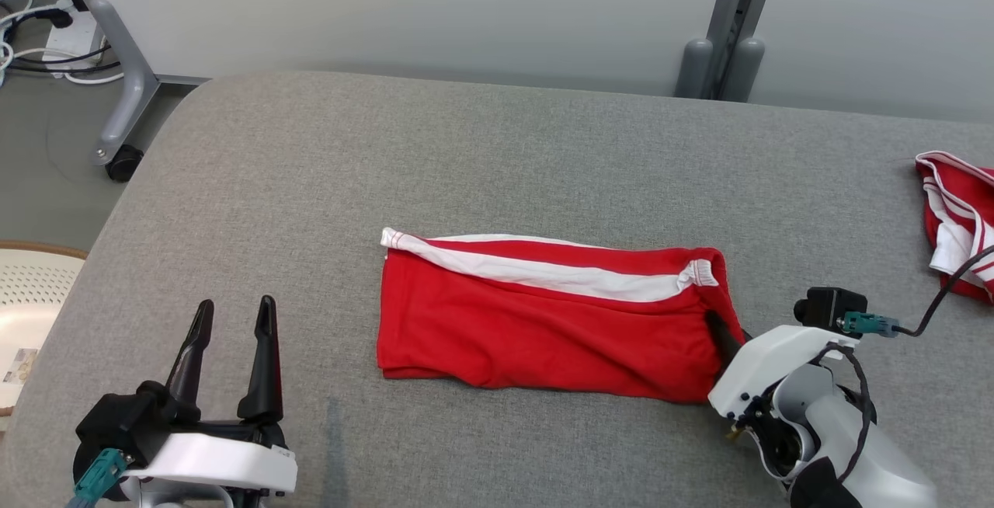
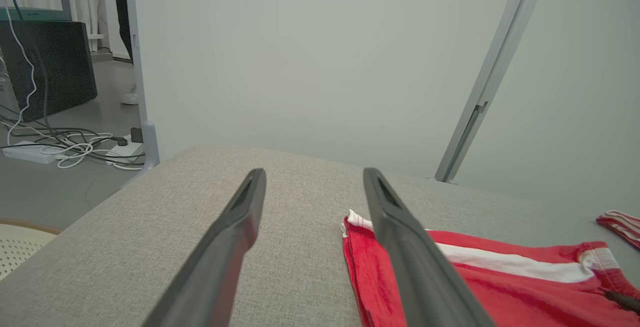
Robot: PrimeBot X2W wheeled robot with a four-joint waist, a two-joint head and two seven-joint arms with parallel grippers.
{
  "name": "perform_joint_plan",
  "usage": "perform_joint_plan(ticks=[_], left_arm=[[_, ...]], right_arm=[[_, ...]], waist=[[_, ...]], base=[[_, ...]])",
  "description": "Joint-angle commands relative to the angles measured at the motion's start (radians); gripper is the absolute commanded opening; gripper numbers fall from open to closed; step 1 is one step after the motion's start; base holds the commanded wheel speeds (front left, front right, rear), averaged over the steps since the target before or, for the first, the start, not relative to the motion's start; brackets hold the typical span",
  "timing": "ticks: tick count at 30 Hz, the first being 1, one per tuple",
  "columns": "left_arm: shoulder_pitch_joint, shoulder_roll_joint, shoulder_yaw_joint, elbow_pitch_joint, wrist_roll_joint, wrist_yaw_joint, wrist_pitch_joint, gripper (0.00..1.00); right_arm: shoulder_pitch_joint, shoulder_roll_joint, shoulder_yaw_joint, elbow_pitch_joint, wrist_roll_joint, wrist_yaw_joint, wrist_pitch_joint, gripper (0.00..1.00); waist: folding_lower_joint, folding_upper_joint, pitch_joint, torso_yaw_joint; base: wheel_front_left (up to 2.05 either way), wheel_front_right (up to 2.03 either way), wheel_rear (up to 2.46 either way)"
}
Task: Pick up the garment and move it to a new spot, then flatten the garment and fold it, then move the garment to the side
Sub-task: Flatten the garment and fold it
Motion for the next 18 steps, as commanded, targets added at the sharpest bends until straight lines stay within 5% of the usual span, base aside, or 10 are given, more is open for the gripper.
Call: perform_joint_plan(ticks=[1, 8, 18], left_arm=[[-0.014, 0.002, 0.006, 0.002, 0.007, -0.006, -0.004, 1.00], [0.001, -0.003, 0.004, 0.001, 0.017, -0.013, -0.004, 1.00], [0.023, -0.012, -0.011, 0.019, 0.017, -0.020, -0.004, 1.00]], right_arm=[[-0.005, -0.003, 0.007, -0.018, 0.019, 0.000, -0.018, 0.00], [0.042, -0.056, 0.028, -0.093, 0.098, 0.000, -0.012, 0.00], [0.149, -0.244, -0.002, -0.300, 0.222, 0.000, 0.128, 0.00]], waist=[[0.0000, 0.0000, -0.006, -0.005], [0.0000, 0.0000, -0.028, -0.027], [0.0000, 0.0000, -0.051, -0.094]], base=[[0.00, 0.00, 0.00], [0.00, 0.00, 0.00], [0.00, 0.00, 0.00]])
